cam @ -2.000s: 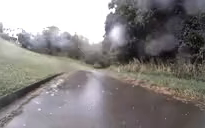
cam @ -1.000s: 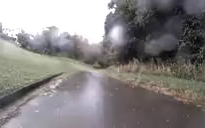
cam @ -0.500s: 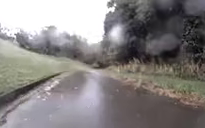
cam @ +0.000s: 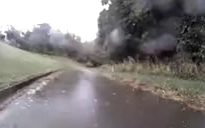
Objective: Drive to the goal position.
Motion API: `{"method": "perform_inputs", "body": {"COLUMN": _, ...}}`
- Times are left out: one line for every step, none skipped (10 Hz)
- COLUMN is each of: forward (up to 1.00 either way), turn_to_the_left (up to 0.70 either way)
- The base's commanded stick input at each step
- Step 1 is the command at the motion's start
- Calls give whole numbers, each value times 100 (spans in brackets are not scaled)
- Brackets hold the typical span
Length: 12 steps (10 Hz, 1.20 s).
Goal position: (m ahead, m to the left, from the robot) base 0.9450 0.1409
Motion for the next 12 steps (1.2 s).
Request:
{"method": "perform_inputs", "body": {"forward": 100, "turn_to_the_left": 0}}
{"method": "perform_inputs", "body": {"forward": 100, "turn_to_the_left": 0}}
{"method": "perform_inputs", "body": {"forward": 100, "turn_to_the_left": 0}}
{"method": "perform_inputs", "body": {"forward": 100, "turn_to_the_left": -1}}
{"method": "perform_inputs", "body": {"forward": 100, "turn_to_the_left": -5}}
{"method": "perform_inputs", "body": {"forward": 100, "turn_to_the_left": -9}}
{"method": "perform_inputs", "body": {"forward": 100, "turn_to_the_left": -7}}
{"method": "perform_inputs", "body": {"forward": 100, "turn_to_the_left": 0}}
{"method": "perform_inputs", "body": {"forward": 100, "turn_to_the_left": 7}}
{"method": "perform_inputs", "body": {"forward": 92, "turn_to_the_left": 20}}
{"method": "perform_inputs", "body": {"forward": 49, "turn_to_the_left": 58}}
{"method": "perform_inputs", "body": {"forward": 5, "turn_to_the_left": 95}}
